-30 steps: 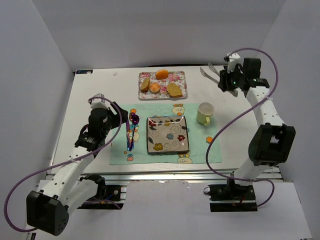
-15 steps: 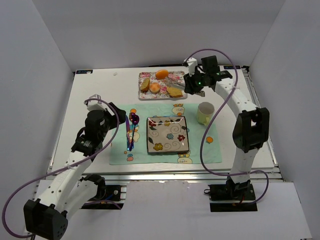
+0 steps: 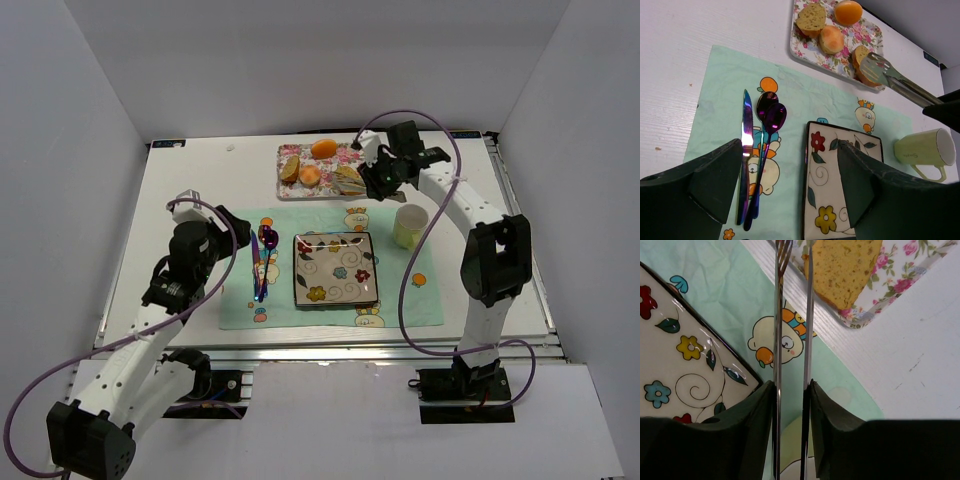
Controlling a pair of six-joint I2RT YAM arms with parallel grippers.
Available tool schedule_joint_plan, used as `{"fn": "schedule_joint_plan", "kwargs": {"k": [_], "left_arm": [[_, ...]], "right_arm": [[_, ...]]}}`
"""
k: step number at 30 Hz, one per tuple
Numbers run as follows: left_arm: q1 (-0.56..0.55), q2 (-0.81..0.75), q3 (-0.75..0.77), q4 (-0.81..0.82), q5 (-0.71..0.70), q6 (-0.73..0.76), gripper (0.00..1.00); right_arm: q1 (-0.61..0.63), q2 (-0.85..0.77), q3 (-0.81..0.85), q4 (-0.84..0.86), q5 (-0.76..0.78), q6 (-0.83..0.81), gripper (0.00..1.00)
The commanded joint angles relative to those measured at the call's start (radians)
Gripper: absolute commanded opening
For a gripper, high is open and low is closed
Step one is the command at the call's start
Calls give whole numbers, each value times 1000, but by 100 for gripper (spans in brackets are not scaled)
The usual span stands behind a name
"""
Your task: Place the bread
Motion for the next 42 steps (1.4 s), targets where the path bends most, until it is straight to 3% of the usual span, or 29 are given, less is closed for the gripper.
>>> {"fn": "schedule_joint_plan", "kwargs": {"k": [1,18,21,23,30,37,42], "left_arm": [[0,-5,-3,18,4,2,85],[0,-39,-31,26,7,-21,85],[0,-36,-28,24,5,-19,85],[0,-39,-29,24,7,-19,85],[0,-48,-23,23,4,-24,85],[0,-51,-20,24,8,-21,85],[0,-41,-20,40,14,-22,85]], "right_arm": [[11,-52,-15,-6,42,-17,40],[48,-110,-144,100,155,-75,45],[56,-121,-168,118,172,-83,41],[59,-130,-170,124,177,-84,31],[59,-185,-158,129,156,-63,11],[59,-414,-266,79,-42,-55,6],[59,-594,-496,-35,-209,-60,5]]}}
